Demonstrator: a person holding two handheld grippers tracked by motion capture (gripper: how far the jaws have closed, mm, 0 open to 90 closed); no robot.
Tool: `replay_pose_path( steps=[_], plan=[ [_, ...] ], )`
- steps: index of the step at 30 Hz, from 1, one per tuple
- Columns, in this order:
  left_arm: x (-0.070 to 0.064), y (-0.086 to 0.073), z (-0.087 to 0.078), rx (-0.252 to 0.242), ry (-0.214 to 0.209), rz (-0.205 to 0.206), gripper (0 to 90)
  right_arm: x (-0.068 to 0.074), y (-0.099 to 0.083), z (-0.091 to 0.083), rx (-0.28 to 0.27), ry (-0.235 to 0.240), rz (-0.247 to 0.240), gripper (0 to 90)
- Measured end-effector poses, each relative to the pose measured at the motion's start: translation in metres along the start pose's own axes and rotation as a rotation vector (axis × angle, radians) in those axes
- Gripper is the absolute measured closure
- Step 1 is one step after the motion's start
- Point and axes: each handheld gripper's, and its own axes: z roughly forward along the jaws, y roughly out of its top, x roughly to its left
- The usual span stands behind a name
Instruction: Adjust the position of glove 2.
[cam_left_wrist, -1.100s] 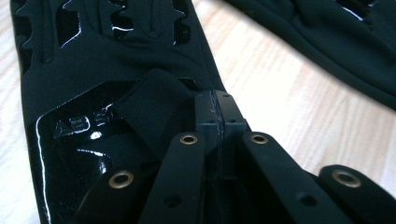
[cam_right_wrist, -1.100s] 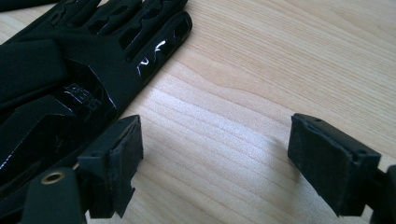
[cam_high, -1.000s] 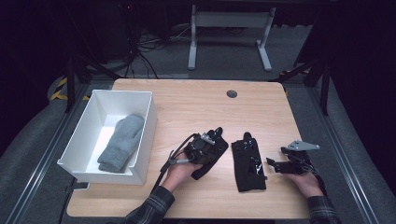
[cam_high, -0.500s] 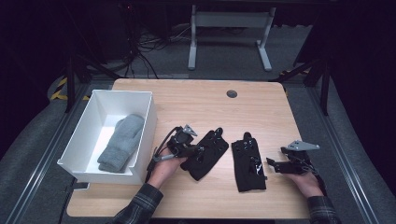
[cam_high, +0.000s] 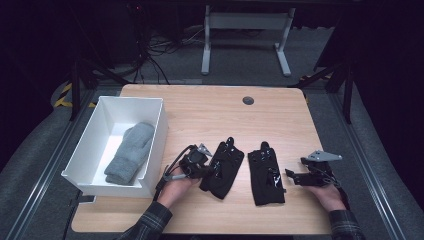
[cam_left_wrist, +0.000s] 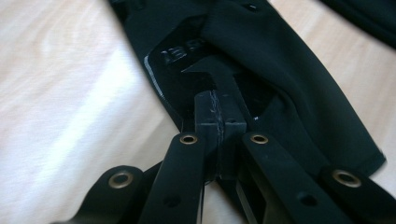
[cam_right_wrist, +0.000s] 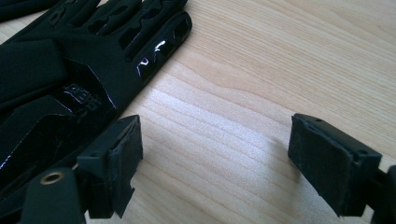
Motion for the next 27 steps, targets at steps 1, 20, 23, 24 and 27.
replay_pose_path(
  steps=[1, 20, 23, 24, 27],
  plan=[
    [-0.004, 0.0, 0.001, 0.002, -0.008, 0.006, 89.8, 0.0, 0.0, 0.0, 0.0, -0.001, 0.0, 18.3],
    [0.012, 0.015, 0.003, -0.098, 0.053, -0.066, 67.2, 0.0, 0.0, 0.0, 0.0, 0.0, 0.0, 18.2],
    [0.013, 0.015, 0.009, -0.089, 0.049, -0.07, 66.3, 0.0, 0.0, 0.0, 0.0, 0.001, 0.0, 18.2],
    [0.013, 0.014, 0.01, -0.082, 0.051, -0.067, 66.3, 0.0, 0.0, 0.0, 0.0, 0.001, -0.001, 18.2],
    [0.012, 0.013, 0.014, -0.071, 0.059, -0.074, 66.6, 0.0, 0.0, 0.0, 0.0, 0.001, -0.001, 18.2]
  ],
)
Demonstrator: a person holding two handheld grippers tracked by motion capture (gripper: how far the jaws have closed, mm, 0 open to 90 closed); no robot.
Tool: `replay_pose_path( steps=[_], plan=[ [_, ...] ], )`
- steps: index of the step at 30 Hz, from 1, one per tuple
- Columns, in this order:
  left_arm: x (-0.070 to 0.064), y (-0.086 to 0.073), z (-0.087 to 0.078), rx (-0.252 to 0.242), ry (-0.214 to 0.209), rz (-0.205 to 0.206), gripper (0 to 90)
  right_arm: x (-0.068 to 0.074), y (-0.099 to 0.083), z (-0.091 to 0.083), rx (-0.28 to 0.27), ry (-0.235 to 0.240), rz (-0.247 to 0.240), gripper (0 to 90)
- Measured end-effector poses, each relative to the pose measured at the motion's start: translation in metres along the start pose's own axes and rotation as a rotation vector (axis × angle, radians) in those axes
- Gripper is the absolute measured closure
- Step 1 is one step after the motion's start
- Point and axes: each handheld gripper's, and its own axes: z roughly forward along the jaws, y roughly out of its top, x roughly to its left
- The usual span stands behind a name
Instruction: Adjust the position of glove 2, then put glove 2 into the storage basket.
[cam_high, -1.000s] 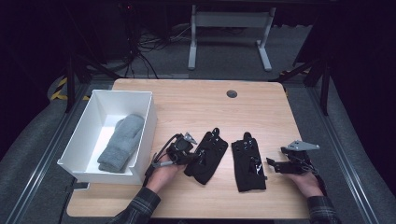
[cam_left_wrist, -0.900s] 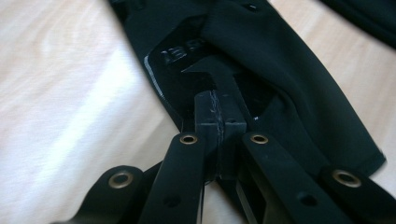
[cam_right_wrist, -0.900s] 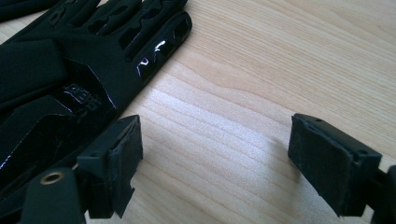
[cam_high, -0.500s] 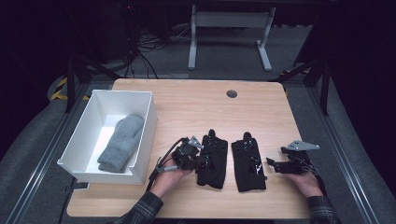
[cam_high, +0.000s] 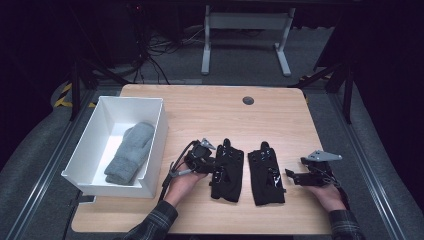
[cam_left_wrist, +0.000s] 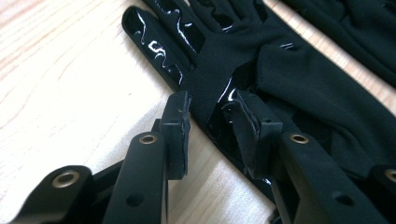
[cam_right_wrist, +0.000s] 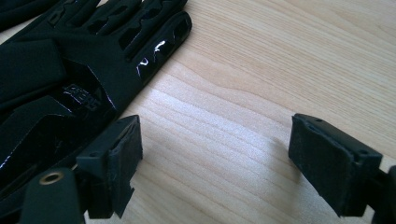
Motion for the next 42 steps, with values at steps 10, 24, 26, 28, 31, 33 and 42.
replay_pose_path(
  steps=[10, 24, 26, 28, 31, 33, 42],
  plan=[
    [-0.003, -0.001, 0.002, -0.017, -0.013, -0.028, 85.9, 0.0, 0.0, 0.0, 0.0, -0.001, 0.0, 18.1],
    [-0.003, 0.005, -0.014, -0.113, -0.066, -0.083, 87.6, 0.02, 0.011, -0.008, 0.018, 0.143, -0.083, 87.3],
    [-0.004, 0.007, -0.018, -0.13, -0.09, -0.085, 87.6, 0.025, 0.012, -0.005, 0.034, 0.177, -0.094, 90.0],
    [-0.005, 0.007, -0.02, -0.132, -0.106, -0.084, 87.6, 0.028, 0.013, -0.003, 0.041, 0.202, -0.1, 90.0],
    [-0.006, 0.008, -0.022, -0.131, -0.138, -0.085, 87.6, 0.031, 0.013, -0.002, 0.044, 0.221, -0.102, 90.0],
    [-0.007, 0.008, -0.022, -0.129, -0.142, -0.086, 87.6, 0.032, 0.014, -0.002, 0.045, 0.23, -0.1, 90.0],
    [-0.003, 0.011, -0.02, -0.132, -0.139, -0.105, 87.6, 0.042, 0.017, 0.002, 0.047, 0.259, -0.132, 90.0]
  ],
)
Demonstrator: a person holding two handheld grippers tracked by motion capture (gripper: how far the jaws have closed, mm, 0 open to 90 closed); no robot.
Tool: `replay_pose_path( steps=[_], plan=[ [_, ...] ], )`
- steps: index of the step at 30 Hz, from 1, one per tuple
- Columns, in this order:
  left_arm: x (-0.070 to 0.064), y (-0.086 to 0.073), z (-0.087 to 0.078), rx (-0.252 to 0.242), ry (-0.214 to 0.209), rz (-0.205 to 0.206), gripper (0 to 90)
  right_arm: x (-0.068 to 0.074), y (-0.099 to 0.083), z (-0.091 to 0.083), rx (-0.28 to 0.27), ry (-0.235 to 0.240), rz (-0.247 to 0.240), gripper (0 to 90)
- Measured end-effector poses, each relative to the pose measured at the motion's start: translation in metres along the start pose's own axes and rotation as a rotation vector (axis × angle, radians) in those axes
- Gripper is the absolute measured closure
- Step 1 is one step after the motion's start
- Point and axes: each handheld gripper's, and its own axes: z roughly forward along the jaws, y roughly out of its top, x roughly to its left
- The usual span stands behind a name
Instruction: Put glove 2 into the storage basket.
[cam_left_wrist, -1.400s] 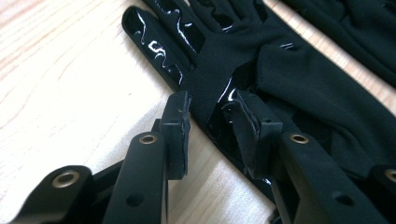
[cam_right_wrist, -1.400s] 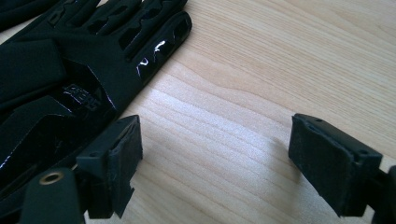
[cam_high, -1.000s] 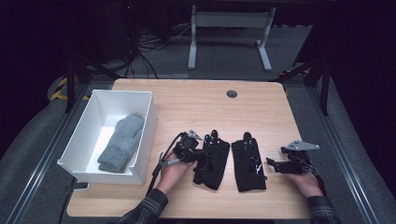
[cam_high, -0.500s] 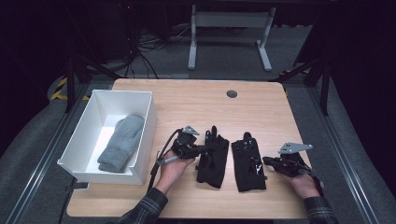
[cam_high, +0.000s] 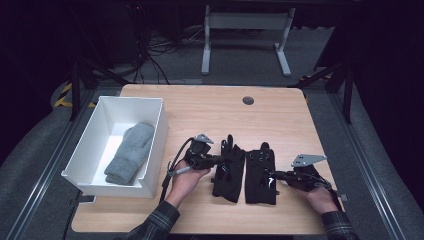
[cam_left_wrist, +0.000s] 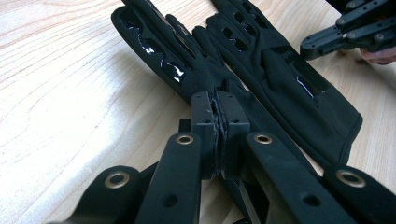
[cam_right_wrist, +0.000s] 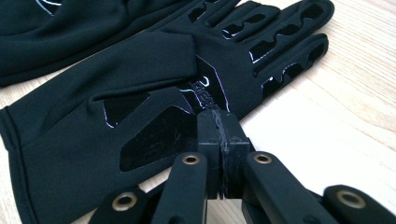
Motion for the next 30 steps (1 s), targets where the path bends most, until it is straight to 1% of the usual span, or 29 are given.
replay_pose_path(
  steps=[1, 3, 6, 11, 12, 15, 16, 21, 26, 28, 30],
  plan=[
    [0.001, 0.0, 0.001, 0.001, 0.007, -0.003, 87.6, 0.0, 0.0, 0.0, 0.002, 0.002, -0.001, 90.0],
    [0.003, 0.001, 0.001, -0.001, 0.006, -0.01, 87.6, 0.001, 0.001, 0.002, 0.006, 0.006, -0.007, 90.0],
    [0.003, 0.004, 0.002, -0.002, 0.001, -0.012, 87.5, 0.002, 0.002, 0.003, 0.006, 0.009, -0.011, 90.0],
    [-0.004, 0.012, -0.002, -0.02, -0.025, 0.013, 87.5, 0.005, 0.005, 0.007, 0.006, 0.024, -0.015, 90.0],
    [-0.006, 0.014, -0.003, -0.021, -0.036, 0.019, 87.6, 0.005, 0.005, 0.008, 0.005, 0.027, -0.014, 90.0],
    [-0.008, 0.016, -0.005, -0.031, -0.072, 0.011, 87.5, 0.006, 0.007, 0.009, 0.002, 0.039, -0.013, 90.0],
    [-0.008, 0.016, -0.005, -0.031, -0.072, 0.011, 87.6, 0.007, 0.008, 0.01, 0.001, 0.042, -0.015, 90.0],
    [-0.009, 0.017, -0.011, -0.037, -0.113, -0.002, 87.6, 0.012, 0.012, 0.015, 0.003, 0.066, -0.022, 90.0],
    [-0.01, 0.017, -0.014, -0.039, -0.12, 0.005, 87.6, 0.019, 0.018, 0.023, 0.003, 0.101, -0.041, 90.0],
    [-0.012, 0.017, -0.016, -0.039, -0.124, 0.002, 87.6, 0.022, 0.02, 0.027, 0.0, 0.109, -0.046, 90.0],
    [-0.013, 0.018, -0.016, -0.036, -0.128, 0.009, 87.6, 0.026, 0.023, 0.03, 0.0, 0.114, -0.053, 90.0]
  ],
)
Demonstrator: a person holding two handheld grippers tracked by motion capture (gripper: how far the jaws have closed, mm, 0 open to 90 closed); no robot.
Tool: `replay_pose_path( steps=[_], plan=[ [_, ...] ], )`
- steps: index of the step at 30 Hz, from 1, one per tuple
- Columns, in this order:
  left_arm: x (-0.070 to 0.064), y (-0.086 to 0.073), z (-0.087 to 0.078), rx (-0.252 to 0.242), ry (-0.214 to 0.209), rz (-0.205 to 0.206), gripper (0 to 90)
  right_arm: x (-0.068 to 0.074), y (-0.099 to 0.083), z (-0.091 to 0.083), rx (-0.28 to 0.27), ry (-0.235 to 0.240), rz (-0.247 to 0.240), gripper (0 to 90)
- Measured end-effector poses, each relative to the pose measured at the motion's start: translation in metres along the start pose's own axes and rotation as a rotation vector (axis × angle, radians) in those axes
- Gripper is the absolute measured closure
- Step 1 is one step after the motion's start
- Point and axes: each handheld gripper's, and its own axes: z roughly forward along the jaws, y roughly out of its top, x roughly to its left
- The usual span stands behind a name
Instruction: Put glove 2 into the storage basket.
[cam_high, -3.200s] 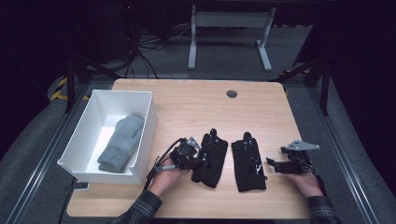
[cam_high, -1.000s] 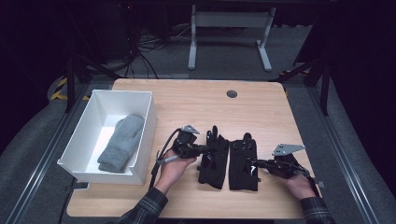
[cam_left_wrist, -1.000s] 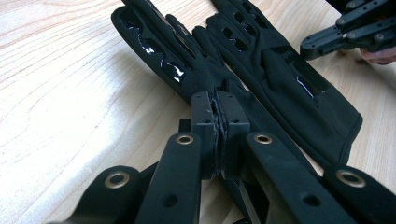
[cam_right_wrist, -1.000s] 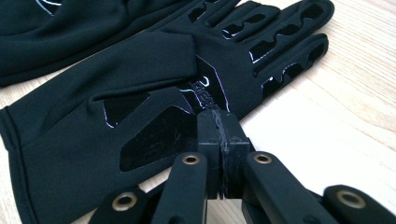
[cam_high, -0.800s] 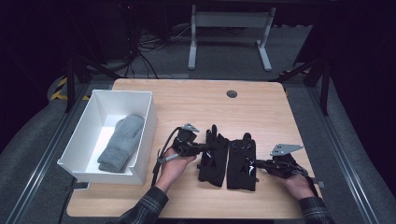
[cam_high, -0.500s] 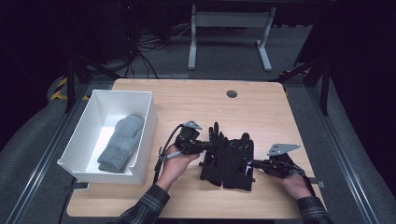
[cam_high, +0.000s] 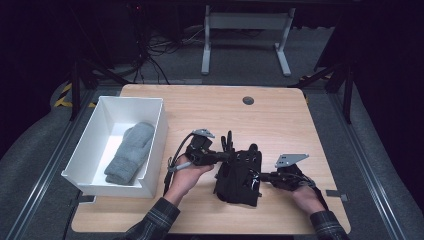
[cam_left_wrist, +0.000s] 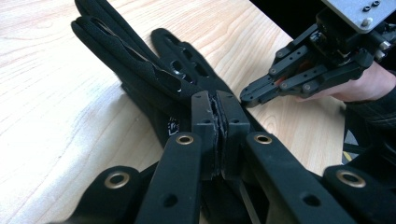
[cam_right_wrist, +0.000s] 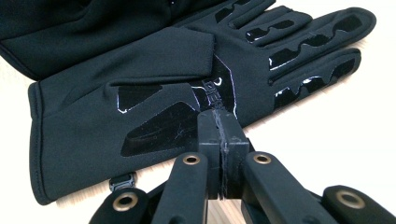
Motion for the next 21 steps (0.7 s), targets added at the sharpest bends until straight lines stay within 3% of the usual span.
replay_pose_path(
  steps=[10, 21],
  plan=[
    [-0.011, 0.002, 0.008, 0.021, -0.018, 0.026, 87.6, 0.016, 0.015, 0.02, 0.002, 0.024, -0.045, 90.0],
    [-0.007, -0.004, 0.029, 0.071, -0.026, 0.012, 87.6, 0.027, 0.024, 0.033, 0.002, 0.039, -0.076, 90.0]
  ],
)
